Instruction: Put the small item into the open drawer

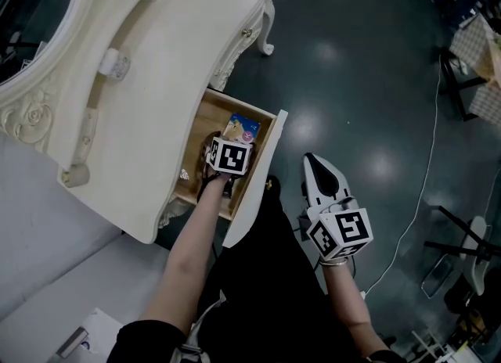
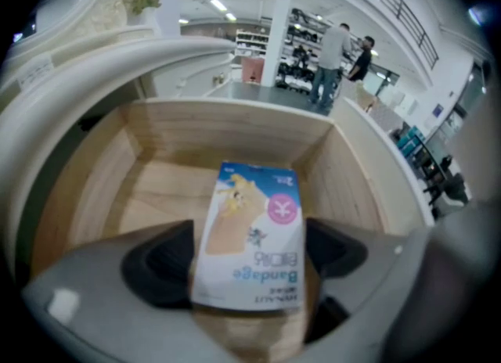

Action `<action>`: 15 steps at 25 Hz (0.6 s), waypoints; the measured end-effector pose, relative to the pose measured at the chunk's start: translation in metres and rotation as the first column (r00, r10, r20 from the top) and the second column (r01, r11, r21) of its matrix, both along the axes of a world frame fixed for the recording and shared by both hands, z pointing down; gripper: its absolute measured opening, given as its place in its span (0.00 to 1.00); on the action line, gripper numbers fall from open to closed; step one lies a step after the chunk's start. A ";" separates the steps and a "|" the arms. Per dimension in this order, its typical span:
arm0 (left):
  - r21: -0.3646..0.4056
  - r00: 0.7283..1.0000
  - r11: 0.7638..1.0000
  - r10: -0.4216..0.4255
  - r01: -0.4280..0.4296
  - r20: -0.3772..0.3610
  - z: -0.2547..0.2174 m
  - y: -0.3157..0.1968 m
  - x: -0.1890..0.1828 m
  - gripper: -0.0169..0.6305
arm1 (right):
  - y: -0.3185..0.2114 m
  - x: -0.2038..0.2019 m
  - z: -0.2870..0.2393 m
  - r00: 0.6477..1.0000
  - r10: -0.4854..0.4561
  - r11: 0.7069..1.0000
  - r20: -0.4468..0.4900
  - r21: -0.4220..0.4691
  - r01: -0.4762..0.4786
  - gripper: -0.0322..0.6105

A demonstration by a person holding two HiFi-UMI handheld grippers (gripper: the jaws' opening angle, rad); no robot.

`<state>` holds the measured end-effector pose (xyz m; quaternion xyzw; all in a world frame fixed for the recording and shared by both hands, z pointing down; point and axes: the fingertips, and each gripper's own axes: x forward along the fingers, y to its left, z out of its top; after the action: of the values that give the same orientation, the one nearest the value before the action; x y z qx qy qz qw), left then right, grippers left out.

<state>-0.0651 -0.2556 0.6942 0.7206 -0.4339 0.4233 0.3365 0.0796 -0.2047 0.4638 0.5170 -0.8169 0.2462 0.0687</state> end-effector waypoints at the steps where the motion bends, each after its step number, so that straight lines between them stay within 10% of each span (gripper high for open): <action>1: 0.012 1.000 1.000 -0.003 0.003 -0.002 -0.004 -0.001 -0.001 0.71 | 0.000 -0.001 -0.001 1.000 -0.003 1.000 0.000 0.003 0.003 0.06; 15: 0.333 0.991 0.938 -0.054 0.094 -0.125 -0.146 -0.004 -0.014 0.44 | 0.010 -0.013 -0.032 1.000 -0.029 0.995 0.011 0.092 0.028 0.06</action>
<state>-0.0796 -0.2598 0.5482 0.7737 -0.5070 0.2879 0.2478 0.0664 -0.1948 0.4314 0.5065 -0.8350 0.2106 0.0433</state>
